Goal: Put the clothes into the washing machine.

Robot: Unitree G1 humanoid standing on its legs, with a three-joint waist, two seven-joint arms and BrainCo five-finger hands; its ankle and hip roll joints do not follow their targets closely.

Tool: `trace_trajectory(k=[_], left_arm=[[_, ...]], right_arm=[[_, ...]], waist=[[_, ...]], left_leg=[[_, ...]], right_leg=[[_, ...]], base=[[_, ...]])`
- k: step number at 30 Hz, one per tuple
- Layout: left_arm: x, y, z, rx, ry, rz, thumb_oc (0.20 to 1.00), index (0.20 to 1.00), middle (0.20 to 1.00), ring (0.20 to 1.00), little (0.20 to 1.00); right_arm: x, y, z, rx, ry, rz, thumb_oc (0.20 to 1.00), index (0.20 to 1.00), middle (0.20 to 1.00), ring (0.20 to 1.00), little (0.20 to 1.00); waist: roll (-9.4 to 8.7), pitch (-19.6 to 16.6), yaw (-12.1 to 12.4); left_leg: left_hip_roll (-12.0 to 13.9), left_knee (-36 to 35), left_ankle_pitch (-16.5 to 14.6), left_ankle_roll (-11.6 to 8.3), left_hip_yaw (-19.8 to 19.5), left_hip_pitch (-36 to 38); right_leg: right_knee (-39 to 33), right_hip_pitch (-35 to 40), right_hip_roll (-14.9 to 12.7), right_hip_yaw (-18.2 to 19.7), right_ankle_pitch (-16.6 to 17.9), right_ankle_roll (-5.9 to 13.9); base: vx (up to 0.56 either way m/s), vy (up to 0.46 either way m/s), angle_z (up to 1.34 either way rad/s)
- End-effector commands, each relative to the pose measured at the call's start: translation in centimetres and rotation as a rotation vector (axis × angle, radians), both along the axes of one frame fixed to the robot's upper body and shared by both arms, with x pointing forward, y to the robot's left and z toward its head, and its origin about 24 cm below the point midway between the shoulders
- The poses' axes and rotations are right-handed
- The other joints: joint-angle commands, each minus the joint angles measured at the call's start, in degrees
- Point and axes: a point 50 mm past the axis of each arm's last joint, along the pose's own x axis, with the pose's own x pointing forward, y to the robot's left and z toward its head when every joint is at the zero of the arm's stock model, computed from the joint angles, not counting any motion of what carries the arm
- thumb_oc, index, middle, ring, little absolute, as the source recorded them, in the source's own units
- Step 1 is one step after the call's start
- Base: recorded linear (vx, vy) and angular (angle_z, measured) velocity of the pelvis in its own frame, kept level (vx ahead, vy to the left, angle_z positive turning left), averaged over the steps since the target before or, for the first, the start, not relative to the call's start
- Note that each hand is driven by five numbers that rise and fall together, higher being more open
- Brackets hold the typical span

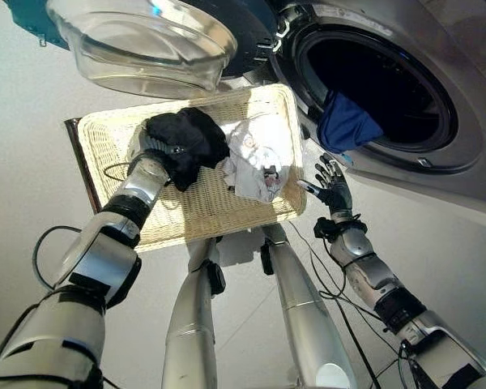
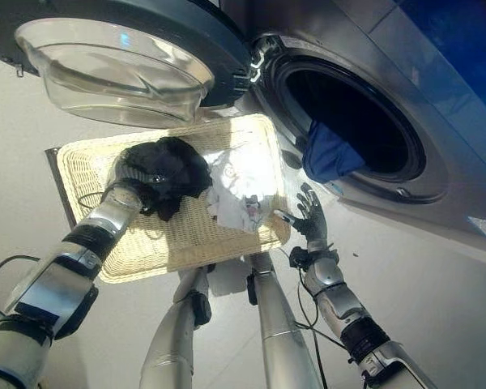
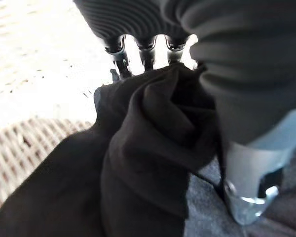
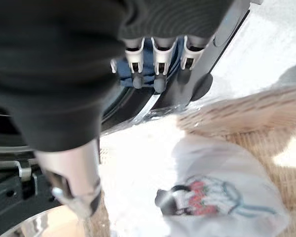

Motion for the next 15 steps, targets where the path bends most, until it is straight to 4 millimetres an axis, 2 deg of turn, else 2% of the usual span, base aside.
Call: trace_trajectory(k=[1,2,4,5,7,13,15], left_arm=[[-0.9,0.1,-5.9,-0.027,0.294,-0.060,0.200,0.200,0.200,0.200,0.200],[-0.7,0.3,-5.1,0.046,0.279,-0.063,0.200,0.200,0.200,0.200,0.200],[-0.7,0.3,-4.9,0.062,0.281,-0.066,0.200,0.200,0.200,0.200,0.200],[-0.4,0.1,-3.9,0.191,0.261,-0.072,0.200,0.200,0.200,0.200,0.200],[-0.3,-0.2,-3.3,0.232,0.232,-0.082,0.200,0.200,0.200,0.200,0.200],[0.1,-3.5,-0.2,0.292,-0.098,-0.234,0.200,0.200,0.200,0.200,0.200],[-0.5,-5.1,0.6,0.247,-0.254,-0.290,0.200,0.200,0.200,0.200,0.200]], right_arm=[[-0.6,1.1,1.9,0.076,-0.096,0.065,1.000,1.000,1.000,1.000,1.000],[-0.6,1.0,2.0,0.080,-0.105,0.079,1.000,1.000,1.000,1.000,1.000],[-0.6,1.0,2.1,0.080,-0.106,0.081,1.000,1.000,1.000,1.000,1.000],[-0.8,1.2,2.1,0.079,-0.117,0.102,1.000,1.000,1.000,1.000,1.000],[-0.9,1.3,2.2,0.081,-0.123,0.116,1.000,1.000,1.000,1.000,1.000],[-1.4,1.9,2.2,0.055,-0.149,0.165,1.000,1.000,1.000,1.000,1.000],[-2.0,2.3,2.3,0.005,-0.185,0.183,1.000,1.000,1.000,1.000,1.000]], waist=[[-3.58,1.26,-2.57],[-3.64,1.26,-2.72],[-3.65,1.26,-2.74],[-3.65,1.26,-2.77],[-3.63,1.26,-2.67],[-2.39,1.26,-1.41],[-1.03,1.26,-0.04]], left_leg=[[-0.34,7.36,-4.84,-2.39,-0.16,-1.05],[-0.35,7.65,-5.14,-2.32,-0.08,-1.56],[-0.34,7.71,-5.17,-2.32,-0.06,-1.61],[-0.39,7.81,-5.16,-2.29,0.06,-1.86],[-0.43,7.58,-5.01,-2.25,0.08,-1.72],[-0.87,4.53,-3.19,-2.30,-0.46,1.01],[-1.35,2.91,-2.03,-2.31,-1.60,2.52]], right_leg=[[-3.96,1.18,0.93,1.13,1.07,4.93],[-4.02,0.70,1.00,1.31,1.10,4.91],[-4.04,0.67,1.00,1.34,1.12,4.90],[-4.07,0.48,1.03,1.48,1.26,4.86],[-3.98,0.60,1.07,1.48,1.20,4.86],[-3.95,3.10,1.07,1.27,0.58,4.84],[-3.71,4.68,0.87,0.70,0.23,4.89]], base=[[0.01,0.048,-0.06],[0.00,0.000,0.00],[0.00,0.029,-0.02],[0.00,0.040,-0.01],[-0.01,0.032,-0.04],[-0.03,0.008,0.00],[-0.04,-0.035,0.09]])
